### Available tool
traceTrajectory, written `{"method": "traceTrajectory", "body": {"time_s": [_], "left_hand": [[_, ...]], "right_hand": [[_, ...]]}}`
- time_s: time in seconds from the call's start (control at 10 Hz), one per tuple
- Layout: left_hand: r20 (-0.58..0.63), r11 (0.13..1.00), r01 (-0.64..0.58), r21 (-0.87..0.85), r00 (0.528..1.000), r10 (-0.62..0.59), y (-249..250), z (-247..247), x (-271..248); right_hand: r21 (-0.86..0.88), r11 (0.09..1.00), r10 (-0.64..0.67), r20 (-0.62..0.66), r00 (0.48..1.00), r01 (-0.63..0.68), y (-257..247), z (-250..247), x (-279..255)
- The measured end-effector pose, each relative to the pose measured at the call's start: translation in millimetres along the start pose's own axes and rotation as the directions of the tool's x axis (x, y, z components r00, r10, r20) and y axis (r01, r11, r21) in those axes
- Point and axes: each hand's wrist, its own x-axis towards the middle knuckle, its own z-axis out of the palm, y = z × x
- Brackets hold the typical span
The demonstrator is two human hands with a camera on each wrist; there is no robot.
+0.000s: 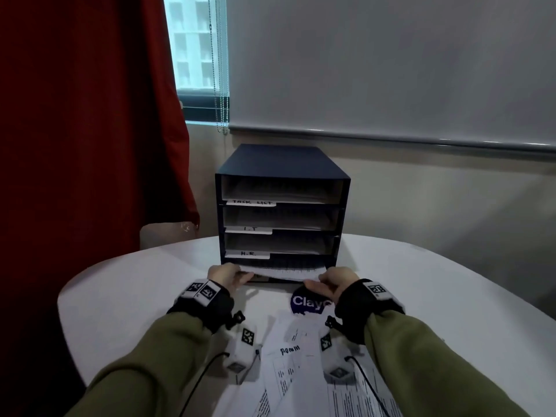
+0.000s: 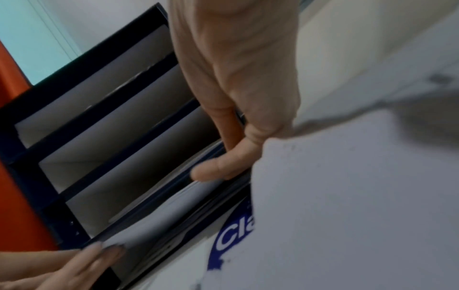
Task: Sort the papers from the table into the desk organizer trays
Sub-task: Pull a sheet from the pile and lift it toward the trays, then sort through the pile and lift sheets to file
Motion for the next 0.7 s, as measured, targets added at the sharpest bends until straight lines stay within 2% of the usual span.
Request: {"method": "traceTrajectory", "body": {"time_s": [0.1, 0.2, 0.3, 0.4, 0.5, 0.6, 0.7], "left_hand": [[0.017, 0.999, -0.042, 0.000, 0.999, 0.042, -4.3, 5.5, 3.1], [0.007, 0.999, -0.032, 0.036, 0.999, 0.031, -4.6, 9.3, 2.6], [-0.032, 0.995, -0.002, 0.096, 0.999, 0.005, -1.9, 10.6, -8.0], [0.053, 0.952, -0.173, 0.253, 0.985, 0.165, -10.3, 7.8, -25.7], [0.244, 0.820, -0.266, 0.506, 0.957, 0.160, -23.4, 12.7, -63.2], [0.470, 0.629, -0.364, 0.687, 0.883, -0.002, -46.4, 20.4, -94.7], [0.519, 0.379, -0.456, 0.805, 0.851, -0.078, -68.1, 23.5, -115.8]], "right_hand": [[0.076, 0.996, -0.032, -0.033, 0.999, 0.034, -1.8, 7.4, 4.6], [0.099, 0.995, -0.021, -0.014, 1.000, 0.022, -6.3, 12.3, -4.4], [0.085, 0.994, -0.071, -0.007, 0.997, 0.072, -12.8, 6.1, -23.8], [0.037, 0.986, -0.162, -0.011, 0.987, 0.162, -19.3, -11.8, -58.8], [-0.223, 0.952, -0.222, -0.033, 0.975, 0.209, -14.1, -42.8, -97.9], [-0.547, 0.828, -0.184, -0.058, 0.981, 0.123, -3.9, -85.5, -131.0], [-0.803, 0.595, -0.094, -0.128, 0.987, -0.047, 4.9, -118.8, -164.8]]}}
